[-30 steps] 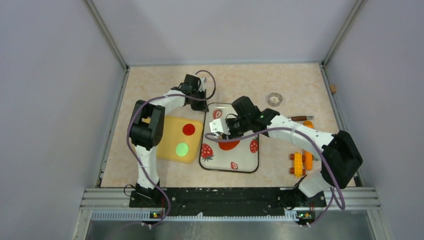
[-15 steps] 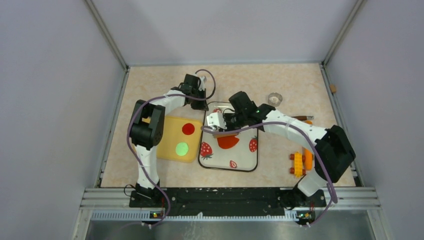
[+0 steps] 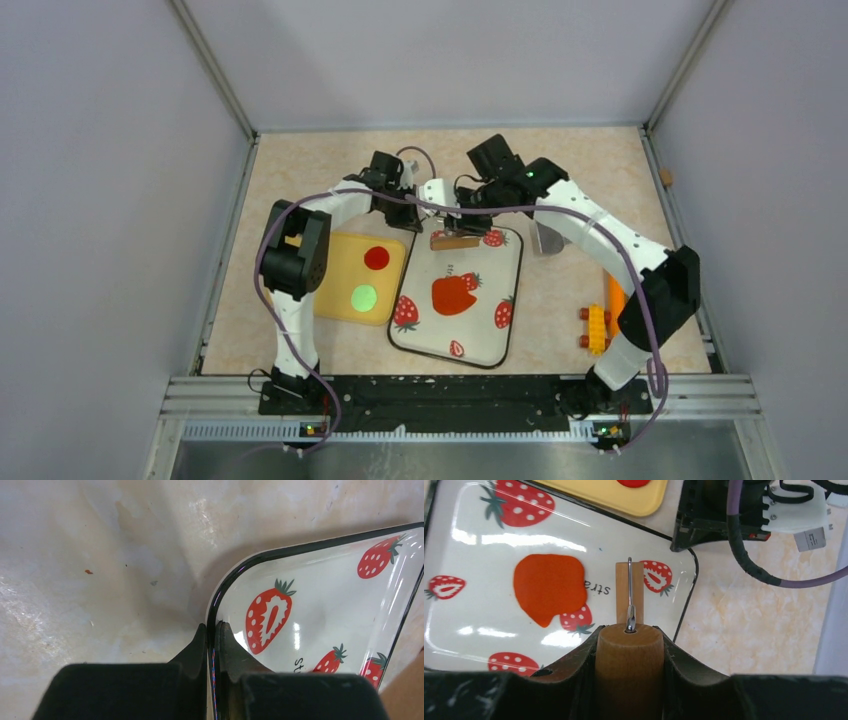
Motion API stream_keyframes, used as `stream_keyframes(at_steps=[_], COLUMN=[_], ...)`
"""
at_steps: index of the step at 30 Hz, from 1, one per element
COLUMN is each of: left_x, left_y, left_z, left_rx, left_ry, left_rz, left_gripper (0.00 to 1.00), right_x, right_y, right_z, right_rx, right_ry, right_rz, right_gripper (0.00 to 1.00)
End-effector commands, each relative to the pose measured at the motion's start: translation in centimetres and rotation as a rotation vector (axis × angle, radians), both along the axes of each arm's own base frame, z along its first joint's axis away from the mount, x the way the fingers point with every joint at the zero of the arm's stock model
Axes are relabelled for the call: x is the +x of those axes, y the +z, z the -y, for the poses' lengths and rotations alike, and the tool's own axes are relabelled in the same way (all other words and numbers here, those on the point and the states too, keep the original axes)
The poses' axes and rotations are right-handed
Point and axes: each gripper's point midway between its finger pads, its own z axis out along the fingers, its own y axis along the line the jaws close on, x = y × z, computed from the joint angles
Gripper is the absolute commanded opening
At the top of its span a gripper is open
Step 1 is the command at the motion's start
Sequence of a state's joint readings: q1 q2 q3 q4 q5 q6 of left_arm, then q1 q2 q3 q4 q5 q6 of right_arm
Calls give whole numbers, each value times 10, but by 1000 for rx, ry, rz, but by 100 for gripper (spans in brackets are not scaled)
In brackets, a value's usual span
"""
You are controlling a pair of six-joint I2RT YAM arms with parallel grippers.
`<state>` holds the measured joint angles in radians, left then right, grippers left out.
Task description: Roll out the dumpling wrappers from the dough
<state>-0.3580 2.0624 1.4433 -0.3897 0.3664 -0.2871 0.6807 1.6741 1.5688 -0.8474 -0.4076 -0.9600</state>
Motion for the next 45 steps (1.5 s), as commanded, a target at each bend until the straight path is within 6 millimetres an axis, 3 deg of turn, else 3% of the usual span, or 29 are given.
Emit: stream_keyframes(at_steps=[1, 5, 11, 20, 26, 32, 37, 45], left_x=[-26, -20, 1, 26, 46, 55, 55, 64], left_y=[-21, -19, -16, -17, -14, -11, -15, -17], left_z=[-15, -13, -17, -31, -40, -36, -40, -54], left_rx=[61, 46, 65, 90, 95, 80, 89, 103], left_ry=[-15, -1, 55, 100, 125, 112, 119, 147], left_rz=[-111, -109, -83, -57, -26, -7, -13, -5], left_gripper=[0, 0, 0, 0, 0, 0, 0, 0], right_x=[-57, -66, -66, -52, -56, -62, -94, -133], right_y=[21, 0, -23, -28, -24, -58, -91, -97], right_z=[12, 19, 5, -16, -25, -23, -3, 16], right_rx=[23, -1, -31, -13, 12, -42, -103, -111], right_ry=[63, 65, 109, 136, 161, 201, 239, 228], right_rz=[-156, -122, -36, 17, -12, -52, -189, -352], right_gripper=[0, 0, 0, 0, 0, 0, 0, 0])
